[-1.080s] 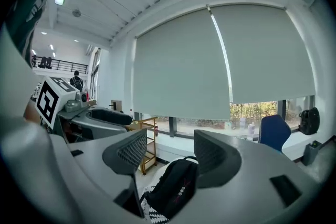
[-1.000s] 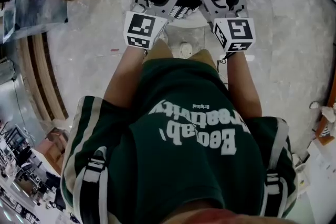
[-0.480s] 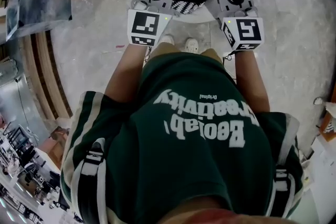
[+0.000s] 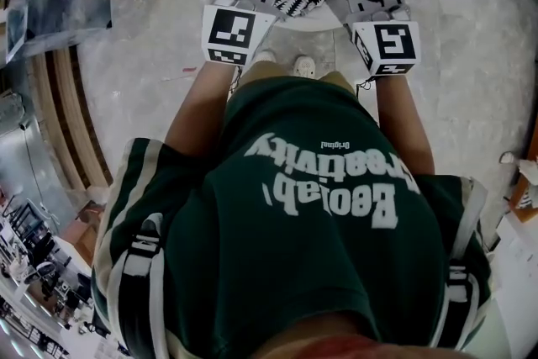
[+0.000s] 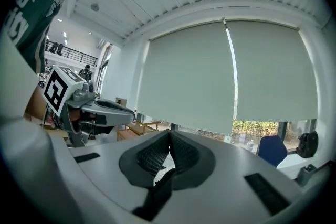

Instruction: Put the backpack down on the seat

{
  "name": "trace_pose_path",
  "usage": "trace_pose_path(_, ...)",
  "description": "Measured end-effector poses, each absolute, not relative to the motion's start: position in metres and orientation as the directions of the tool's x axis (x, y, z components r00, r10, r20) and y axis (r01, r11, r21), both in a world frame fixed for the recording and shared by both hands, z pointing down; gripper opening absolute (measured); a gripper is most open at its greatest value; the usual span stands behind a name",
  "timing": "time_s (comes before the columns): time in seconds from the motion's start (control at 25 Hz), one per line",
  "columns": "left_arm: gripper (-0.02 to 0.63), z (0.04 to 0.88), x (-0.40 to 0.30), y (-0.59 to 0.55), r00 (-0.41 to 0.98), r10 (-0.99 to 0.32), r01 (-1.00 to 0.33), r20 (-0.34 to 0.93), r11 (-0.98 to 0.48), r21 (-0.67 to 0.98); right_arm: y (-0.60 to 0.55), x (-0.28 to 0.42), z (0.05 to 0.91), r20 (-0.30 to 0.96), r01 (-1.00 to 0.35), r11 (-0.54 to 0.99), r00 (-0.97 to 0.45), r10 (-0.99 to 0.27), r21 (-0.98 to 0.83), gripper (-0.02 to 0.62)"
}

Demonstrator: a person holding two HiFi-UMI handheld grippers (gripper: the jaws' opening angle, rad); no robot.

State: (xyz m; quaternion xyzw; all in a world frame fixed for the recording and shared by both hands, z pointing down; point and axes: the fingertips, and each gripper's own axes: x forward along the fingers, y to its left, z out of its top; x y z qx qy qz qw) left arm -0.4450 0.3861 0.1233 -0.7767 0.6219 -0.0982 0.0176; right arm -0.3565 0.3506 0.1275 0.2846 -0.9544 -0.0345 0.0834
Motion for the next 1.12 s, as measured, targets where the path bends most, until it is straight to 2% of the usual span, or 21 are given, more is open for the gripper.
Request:
trace_pose_path(0.2, 0.018, 0.126, -0.434, 0.387, 0.189, -0.973, -0.965, 0.134, -0.209, -0.158, 0.351, -0.340, 0.134, 0.167, -0.545, 0.829, -0.812, -0.559, 0.124, 0.034)
trace_pose_path(1.12, 0.018, 0.122, -0.414, 0.396, 0.158, -0.978, -0.967, 0.137, -0.181, -0.177, 0.359, -0.309, 0.129, 0.144, -0.541, 0.830, -0.818, -0.557, 0.137, 0.034)
